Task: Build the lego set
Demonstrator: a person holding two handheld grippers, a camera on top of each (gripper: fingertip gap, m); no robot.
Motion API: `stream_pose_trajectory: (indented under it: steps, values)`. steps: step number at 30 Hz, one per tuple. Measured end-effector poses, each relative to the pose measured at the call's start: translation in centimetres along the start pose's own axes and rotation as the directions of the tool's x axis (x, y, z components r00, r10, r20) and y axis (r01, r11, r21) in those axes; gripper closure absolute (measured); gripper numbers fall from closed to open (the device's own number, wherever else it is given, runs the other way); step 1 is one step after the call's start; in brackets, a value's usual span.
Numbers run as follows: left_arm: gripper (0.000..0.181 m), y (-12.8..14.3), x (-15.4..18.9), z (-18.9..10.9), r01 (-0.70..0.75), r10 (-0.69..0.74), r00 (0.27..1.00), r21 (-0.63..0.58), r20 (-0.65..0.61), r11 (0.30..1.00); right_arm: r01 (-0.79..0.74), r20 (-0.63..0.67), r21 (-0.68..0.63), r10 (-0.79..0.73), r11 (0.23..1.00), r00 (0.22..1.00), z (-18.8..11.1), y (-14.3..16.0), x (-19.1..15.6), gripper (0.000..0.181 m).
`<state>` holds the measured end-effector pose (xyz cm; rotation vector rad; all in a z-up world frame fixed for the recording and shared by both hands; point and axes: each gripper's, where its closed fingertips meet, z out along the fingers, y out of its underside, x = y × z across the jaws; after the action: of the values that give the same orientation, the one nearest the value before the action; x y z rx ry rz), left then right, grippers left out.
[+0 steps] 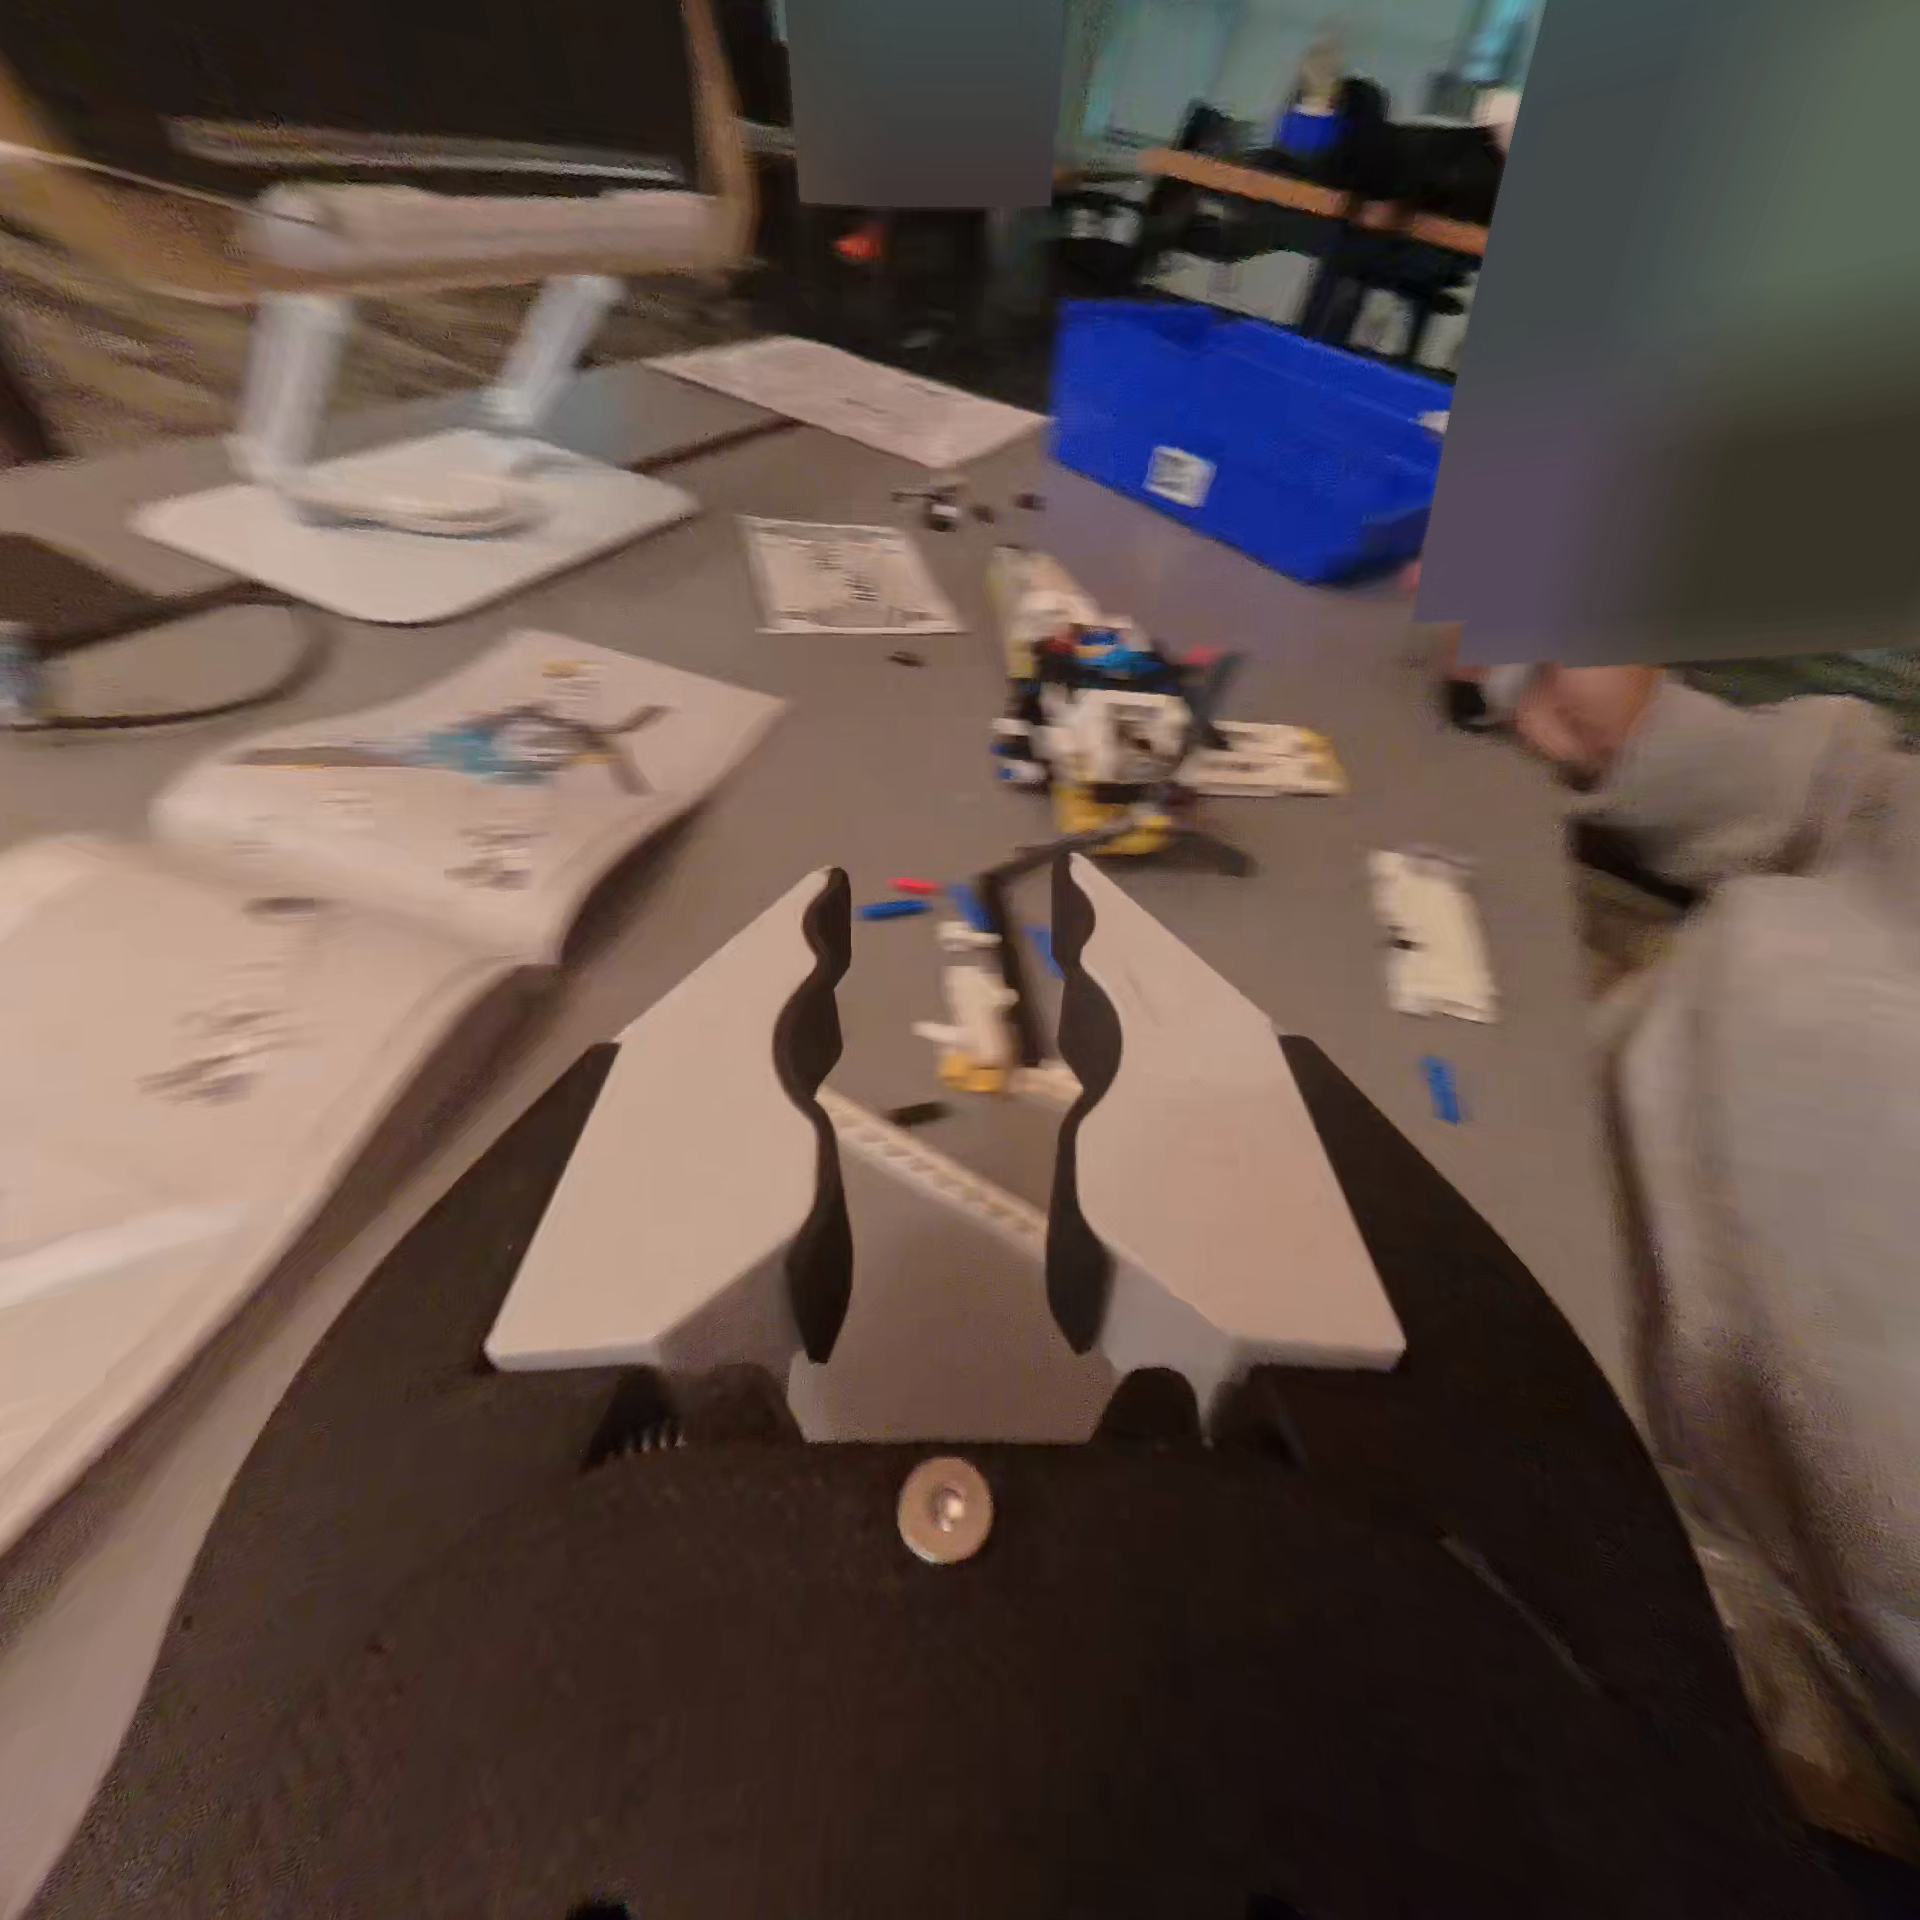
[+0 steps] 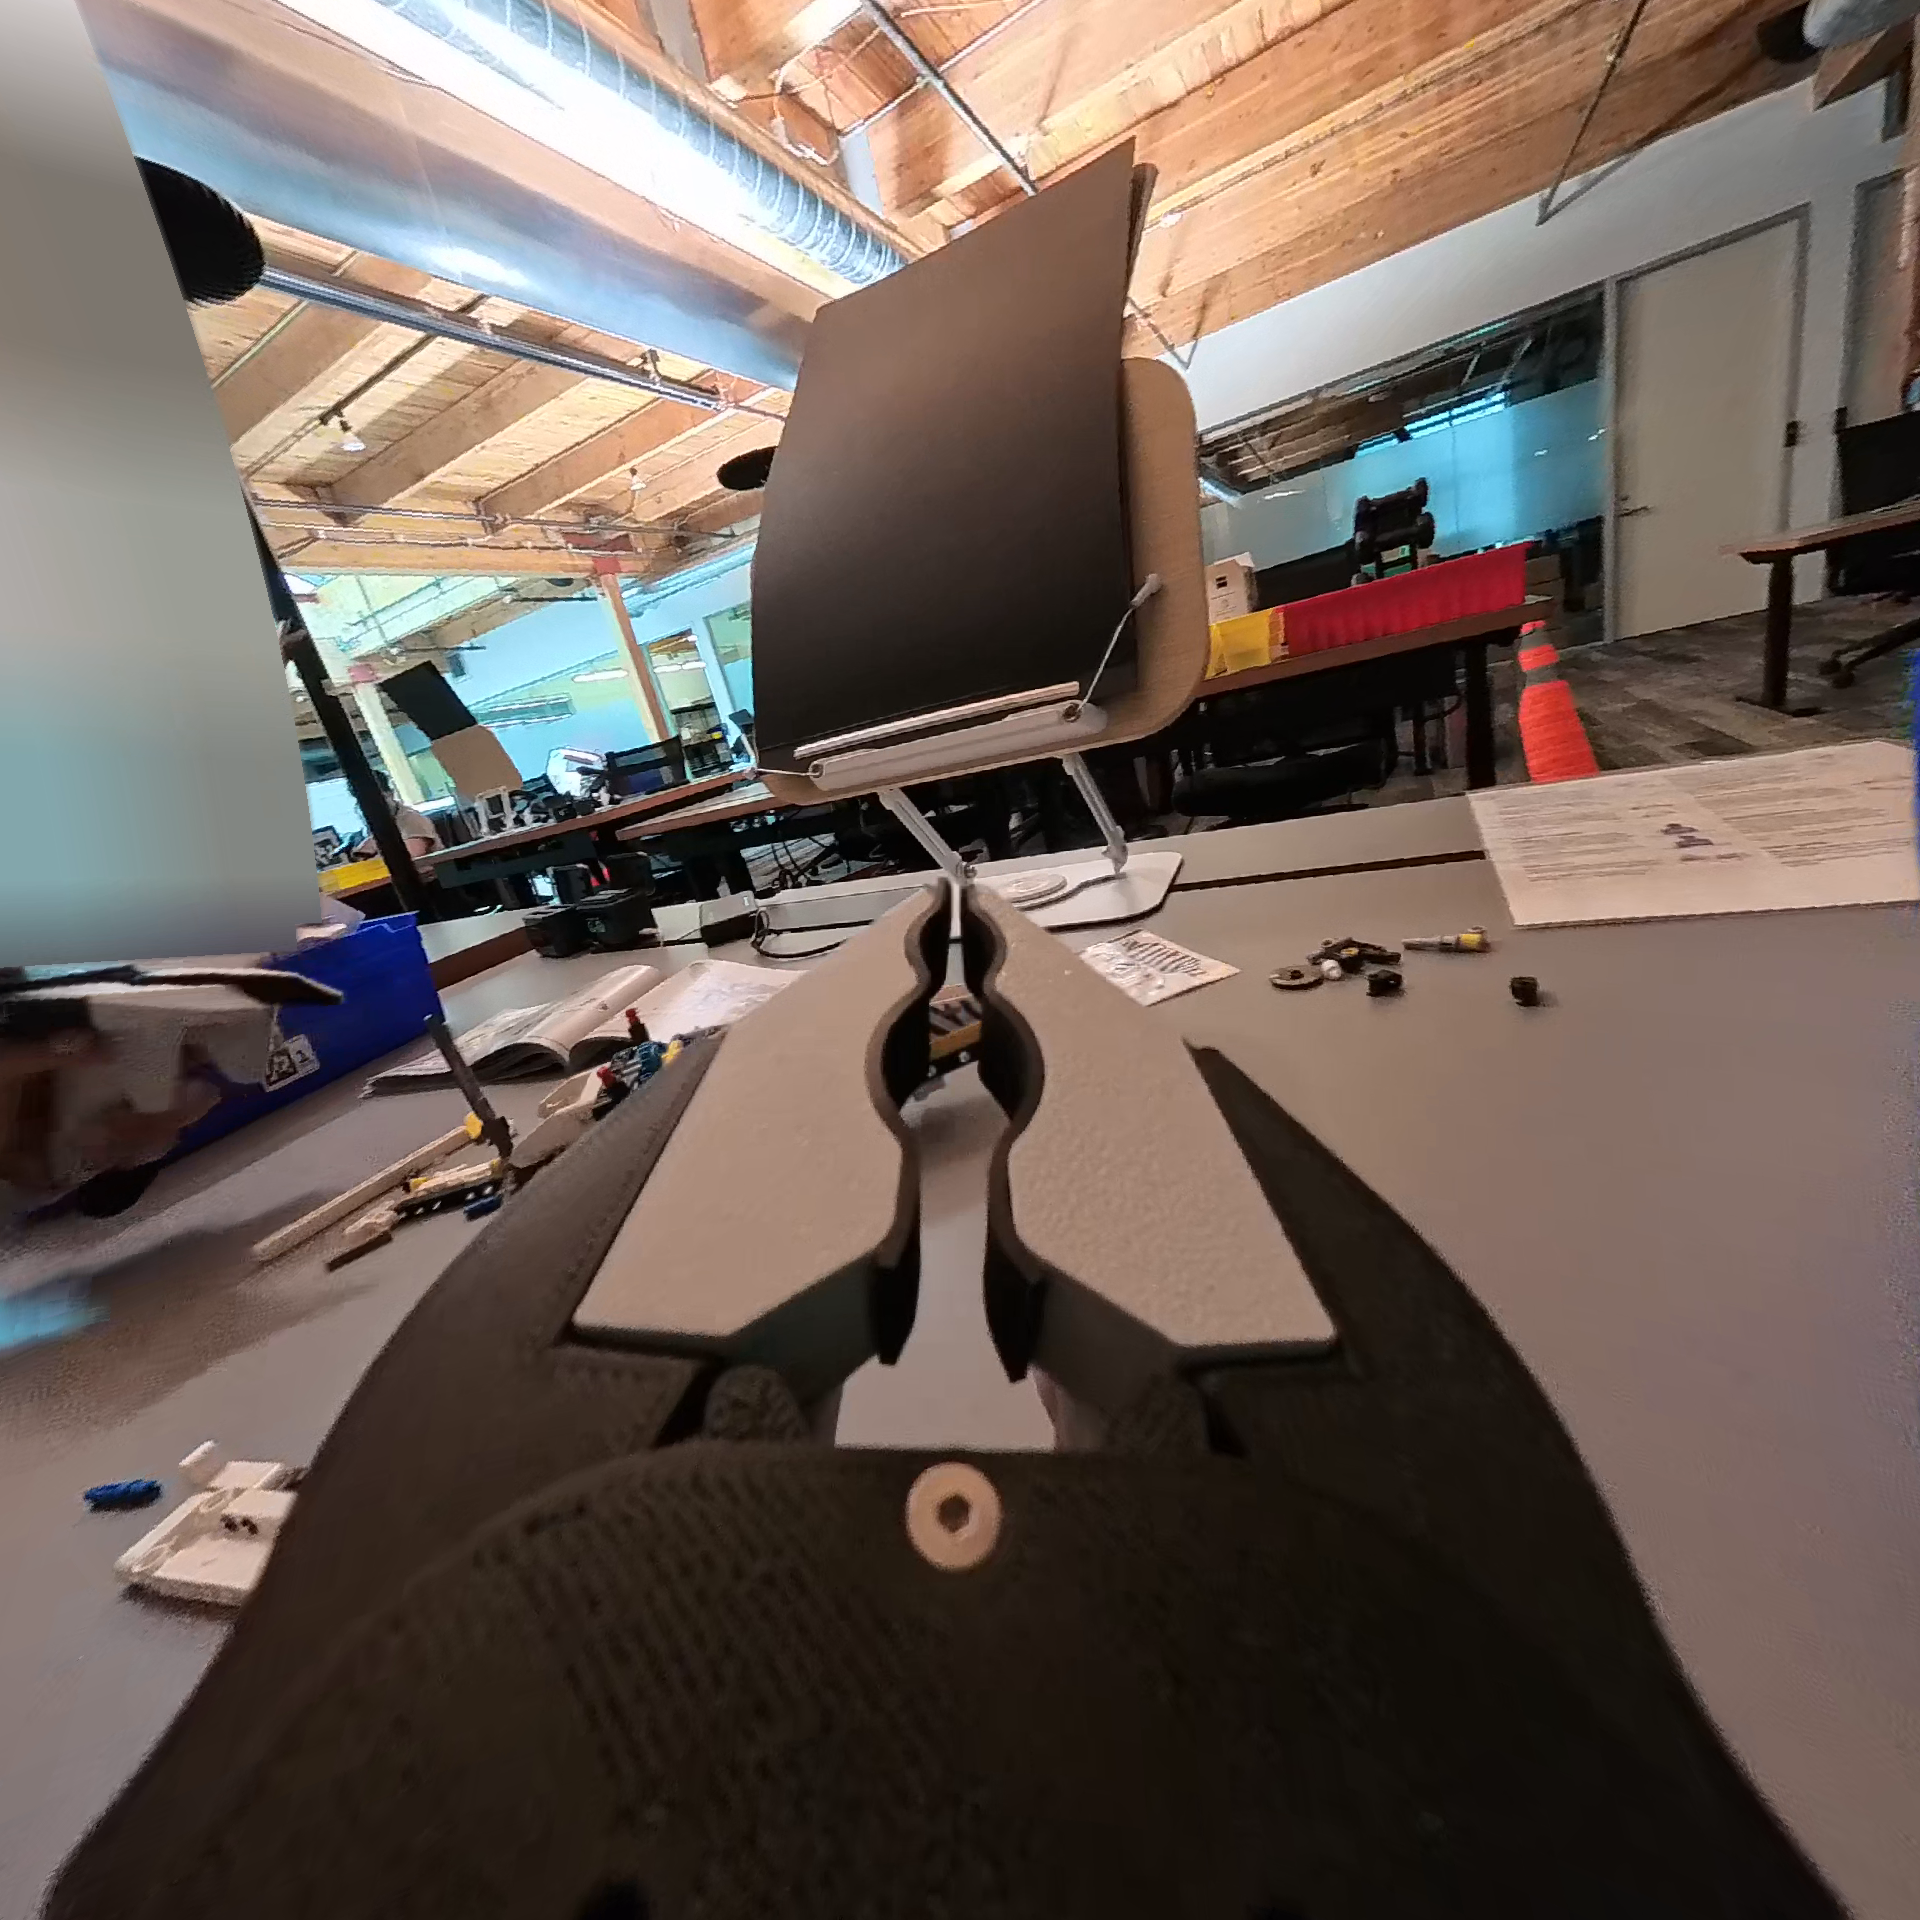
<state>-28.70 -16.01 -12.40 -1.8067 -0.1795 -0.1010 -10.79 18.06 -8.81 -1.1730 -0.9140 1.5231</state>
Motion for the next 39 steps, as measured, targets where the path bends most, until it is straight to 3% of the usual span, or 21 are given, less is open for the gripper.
stream_pose_trajectory:
  steps: [3,5,7,21,27,30,39]
  values:
    - [0.143,2.6,3.2,1.9,-0.067,0.066,0.998,-0.163,-0.014,0.984,0.001,0.019,-0.002,-0.001,1.0,1.0,0.0,0.1,-0.4,0.181]
    - [0.143,5.4,3.1,2.5,-0.072,0.086,0.996,-0.354,0.025,0.932,-0.012,0.035,-0.01,0.012,1.0,0.999,0.0,0.2,-0.7,0.181]
    - [0.149,6.7,3.1,2.9,-0.044,0.066,0.997,-0.434,0.035,0.9,-0.026,0.047,-0.012,0.027,1.0,0.999,-0.1,0.2,-0.8,0.181]
    - [0.148,9.9,3.1,4.3,0.015,0.013,0.999,-0.53,0.049,0.848,0.007,0.063,0.019,-0.008,1.0,0.998,-0.6,-0.3,-1.4,0.181]
    - [0.159,10.0,3.1,4.2,0.024,0.005,0.999,-0.526,0.053,0.85,-0.003,0.06,0.029,0.001,1.0,0.998,-0.7,-0.4,-1.2,0.181]
    - [0.173,9.3,2.6,3.9,0.032,0.007,0.997,-0.493,0.076,0.869,-0.003,0.058,0.028,0.002,1.0,0.998,-0.7,-0.4,-1.1,0.18]
    - [0.174,8.4,2.5,3.3,0.057,-0.021,0.996,-0.441,0.088,0.895,-0.001,0.056,0.027,0.0,1.0,0.998,-0.6,-0.4,-1.1,0.18]
